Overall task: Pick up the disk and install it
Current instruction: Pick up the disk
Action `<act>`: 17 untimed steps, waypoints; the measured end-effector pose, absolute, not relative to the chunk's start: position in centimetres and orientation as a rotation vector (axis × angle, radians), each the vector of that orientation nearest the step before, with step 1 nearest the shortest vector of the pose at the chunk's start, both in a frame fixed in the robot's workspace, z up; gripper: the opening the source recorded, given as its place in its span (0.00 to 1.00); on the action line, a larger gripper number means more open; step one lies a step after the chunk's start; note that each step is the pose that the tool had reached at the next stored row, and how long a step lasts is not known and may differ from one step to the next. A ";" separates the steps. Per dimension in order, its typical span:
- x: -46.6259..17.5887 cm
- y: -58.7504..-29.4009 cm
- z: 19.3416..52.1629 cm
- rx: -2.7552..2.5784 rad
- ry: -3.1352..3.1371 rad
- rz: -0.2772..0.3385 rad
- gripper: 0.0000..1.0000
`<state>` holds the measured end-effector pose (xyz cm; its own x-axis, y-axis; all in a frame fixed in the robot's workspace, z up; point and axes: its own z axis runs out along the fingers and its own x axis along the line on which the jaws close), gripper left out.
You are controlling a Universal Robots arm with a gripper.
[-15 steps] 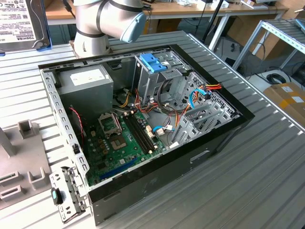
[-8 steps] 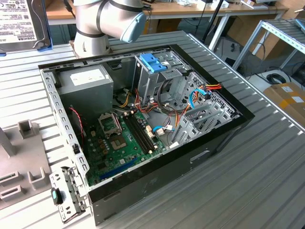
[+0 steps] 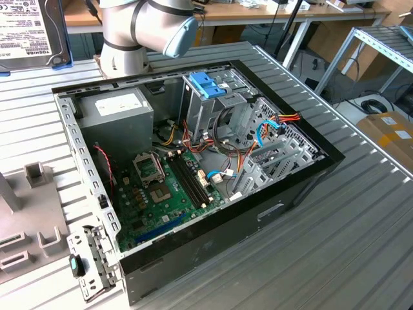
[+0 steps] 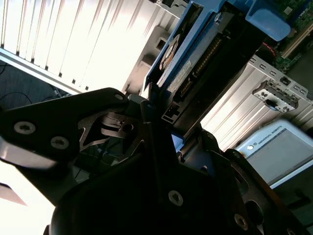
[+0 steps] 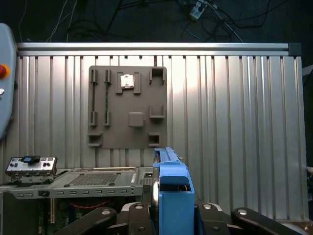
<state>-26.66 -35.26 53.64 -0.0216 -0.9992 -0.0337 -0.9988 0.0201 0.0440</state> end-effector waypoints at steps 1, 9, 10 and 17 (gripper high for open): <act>-26.6 -35.3 53.6 2.193 -2.239 -0.086 0.37; -26.3 -35.3 53.6 2.193 -2.239 -0.086 0.37; -26.2 -35.3 53.6 2.193 -2.239 -0.086 0.37; -26.0 -35.3 53.6 2.193 -2.239 -0.086 0.37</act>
